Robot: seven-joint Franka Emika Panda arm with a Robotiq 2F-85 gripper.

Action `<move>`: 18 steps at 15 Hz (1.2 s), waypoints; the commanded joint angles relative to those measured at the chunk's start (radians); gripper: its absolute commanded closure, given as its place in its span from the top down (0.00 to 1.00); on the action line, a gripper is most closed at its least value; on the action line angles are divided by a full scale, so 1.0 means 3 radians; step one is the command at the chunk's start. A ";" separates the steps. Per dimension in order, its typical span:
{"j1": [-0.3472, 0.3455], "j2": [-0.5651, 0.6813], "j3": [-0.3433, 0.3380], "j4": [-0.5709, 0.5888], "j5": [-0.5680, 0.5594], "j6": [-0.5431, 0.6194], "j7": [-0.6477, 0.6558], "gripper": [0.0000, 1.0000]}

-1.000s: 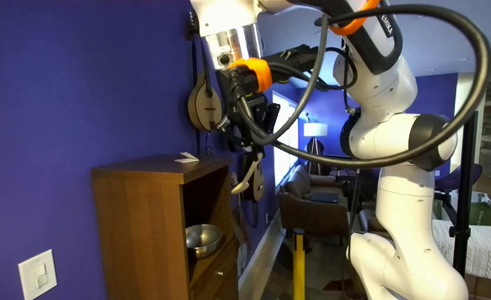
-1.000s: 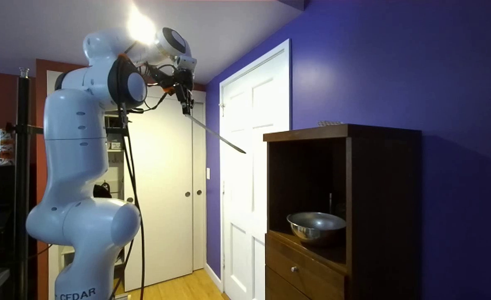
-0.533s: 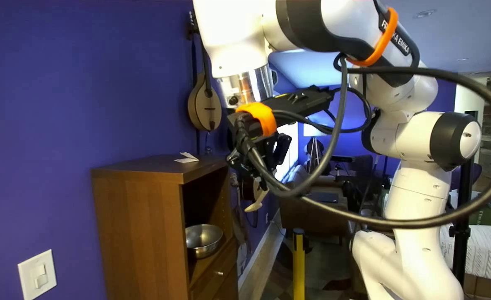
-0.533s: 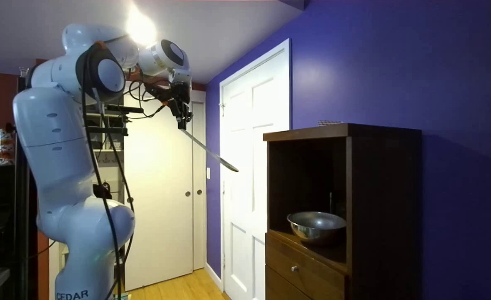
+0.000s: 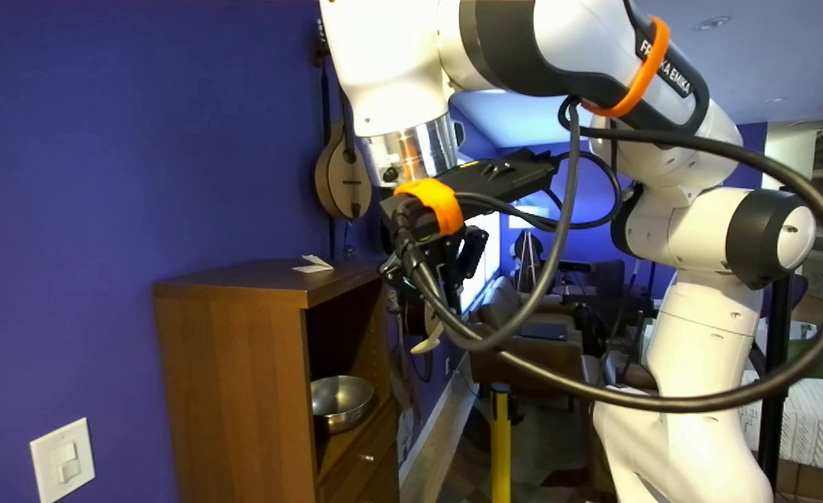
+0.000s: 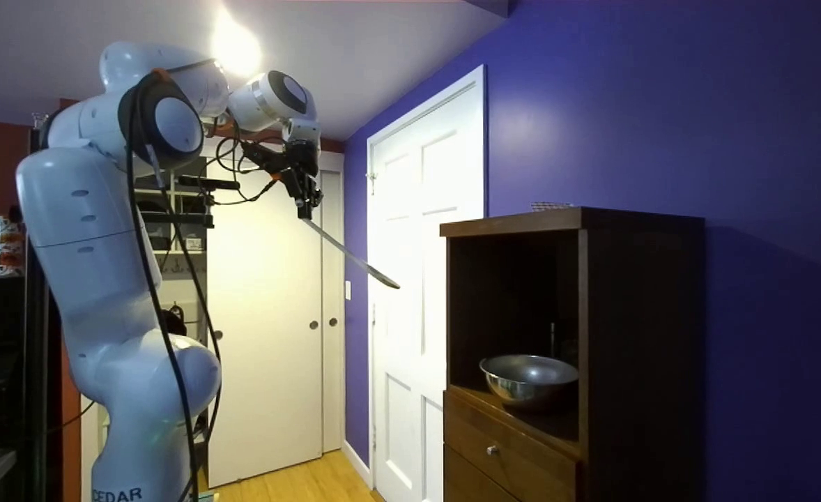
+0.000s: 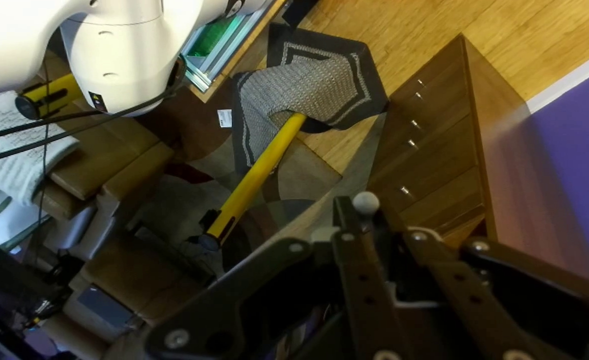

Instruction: Put the wooden spoon in the silver bowl.

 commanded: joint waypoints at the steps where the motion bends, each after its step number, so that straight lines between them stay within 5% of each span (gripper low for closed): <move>1: -0.0361 -0.0012 0.0269 0.0015 0.0056 0.0012 -0.0087 0.13; 3: -0.0361 -0.0012 0.0269 0.0016 0.0056 0.0012 -0.0087 0.03; 7: -0.0636 -0.0059 0.0401 -0.0242 0.0007 0.0408 -0.0485 0.03; 18: -0.1157 -0.0669 0.0059 -0.1769 0.0160 0.2066 -0.1459 0.03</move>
